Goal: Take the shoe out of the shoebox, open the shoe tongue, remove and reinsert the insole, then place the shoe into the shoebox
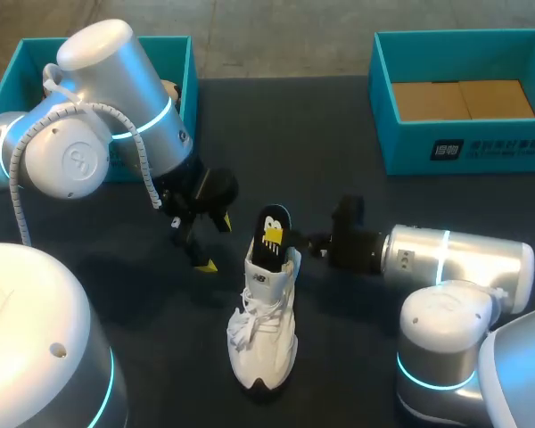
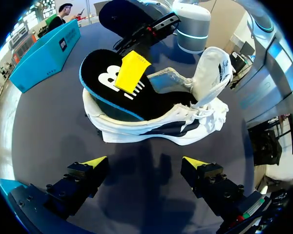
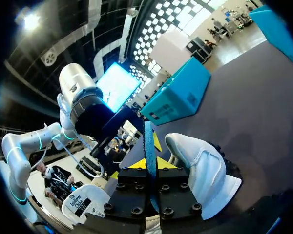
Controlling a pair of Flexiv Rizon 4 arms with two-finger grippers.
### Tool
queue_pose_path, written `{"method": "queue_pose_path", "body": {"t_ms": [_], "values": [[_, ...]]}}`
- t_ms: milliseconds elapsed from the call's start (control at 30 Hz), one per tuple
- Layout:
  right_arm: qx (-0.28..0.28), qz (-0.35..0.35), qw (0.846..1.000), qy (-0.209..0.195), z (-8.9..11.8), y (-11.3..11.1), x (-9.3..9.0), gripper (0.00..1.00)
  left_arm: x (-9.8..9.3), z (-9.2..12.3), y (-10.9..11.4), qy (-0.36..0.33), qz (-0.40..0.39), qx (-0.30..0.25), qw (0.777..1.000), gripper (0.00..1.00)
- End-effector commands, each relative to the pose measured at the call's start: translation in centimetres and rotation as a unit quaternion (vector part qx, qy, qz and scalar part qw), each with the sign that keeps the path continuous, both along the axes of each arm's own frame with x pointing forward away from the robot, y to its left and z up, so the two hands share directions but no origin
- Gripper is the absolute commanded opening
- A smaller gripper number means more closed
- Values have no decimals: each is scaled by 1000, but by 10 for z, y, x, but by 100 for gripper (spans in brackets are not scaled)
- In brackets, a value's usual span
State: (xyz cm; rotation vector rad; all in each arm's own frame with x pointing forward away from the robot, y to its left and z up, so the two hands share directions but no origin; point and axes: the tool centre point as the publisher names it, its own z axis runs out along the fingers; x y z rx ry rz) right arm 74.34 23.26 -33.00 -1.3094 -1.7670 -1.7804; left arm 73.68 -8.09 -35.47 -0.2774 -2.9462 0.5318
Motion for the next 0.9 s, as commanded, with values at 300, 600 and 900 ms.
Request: {"method": "queue_pose_path", "body": {"t_ms": [300,600,900], "values": [[6,8,998,65,-13,7,-9,0,-1,0,0,-1,1,1,1000,100],[-6,30,992,126,-22,14,-24,0,-1,0,0,-1,1,1,1000,100],[-14,34,989,142,-26,16,-26,0,-1,0,0,-1,1,1,1000,100]]}}
